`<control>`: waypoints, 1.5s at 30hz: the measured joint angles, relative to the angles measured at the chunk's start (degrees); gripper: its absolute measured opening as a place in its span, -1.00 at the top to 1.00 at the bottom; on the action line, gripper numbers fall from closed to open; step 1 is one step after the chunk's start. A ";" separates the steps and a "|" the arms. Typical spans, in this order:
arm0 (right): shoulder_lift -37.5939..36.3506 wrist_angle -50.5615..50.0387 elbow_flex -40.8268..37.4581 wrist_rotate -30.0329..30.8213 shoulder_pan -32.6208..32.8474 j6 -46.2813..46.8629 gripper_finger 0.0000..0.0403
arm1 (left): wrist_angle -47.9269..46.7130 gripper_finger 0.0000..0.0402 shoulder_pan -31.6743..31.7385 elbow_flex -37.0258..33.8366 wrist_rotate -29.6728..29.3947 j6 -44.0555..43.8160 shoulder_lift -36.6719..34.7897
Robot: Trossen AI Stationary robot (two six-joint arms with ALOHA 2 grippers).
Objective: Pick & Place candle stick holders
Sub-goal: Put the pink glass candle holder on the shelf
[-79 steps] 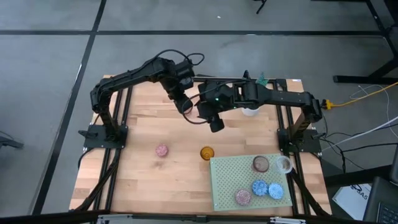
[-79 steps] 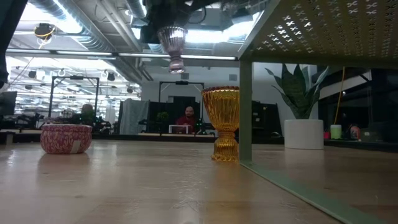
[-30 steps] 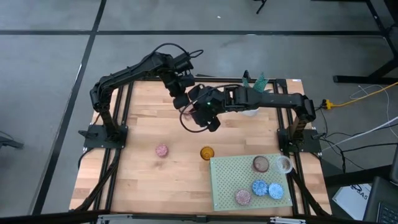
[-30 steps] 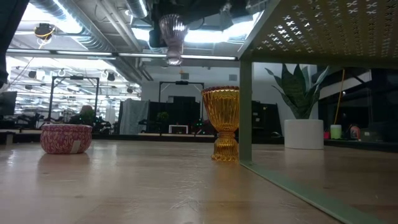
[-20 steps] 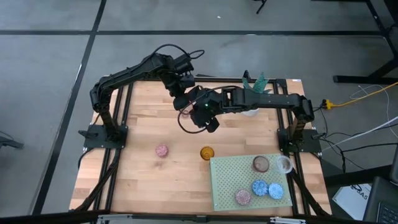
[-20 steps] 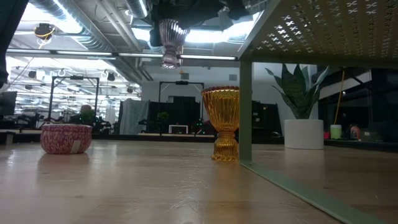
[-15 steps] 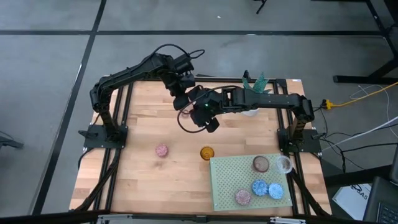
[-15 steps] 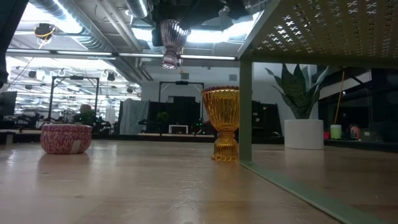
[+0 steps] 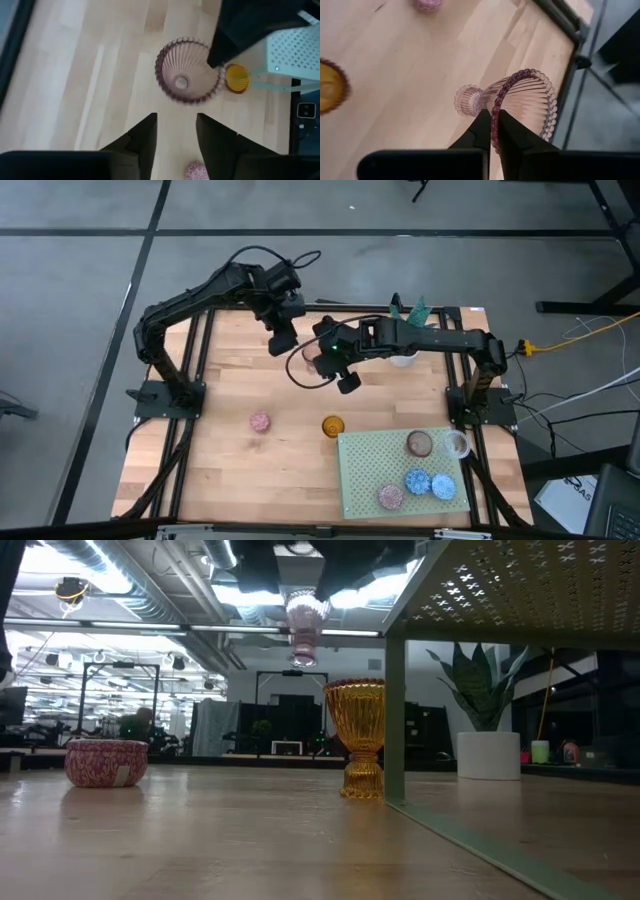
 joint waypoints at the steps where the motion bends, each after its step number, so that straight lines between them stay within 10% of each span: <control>1: -0.29 -0.50 0.00 0.02 0.02 0.64 0.93 | 0.03 0.31 0.03 0.01 -0.35 0.06 -0.68; 24: -11.71 -17.13 0.15 11.54 19.22 35.64 0.93 | -0.67 0.24 -0.23 -0.07 -8.01 -0.94 -6.37; 45: -11.67 -26.61 0.15 21.53 45.40 50.23 0.93 | -0.65 0.24 -8.50 -0.08 -10.88 -25.82 -6.31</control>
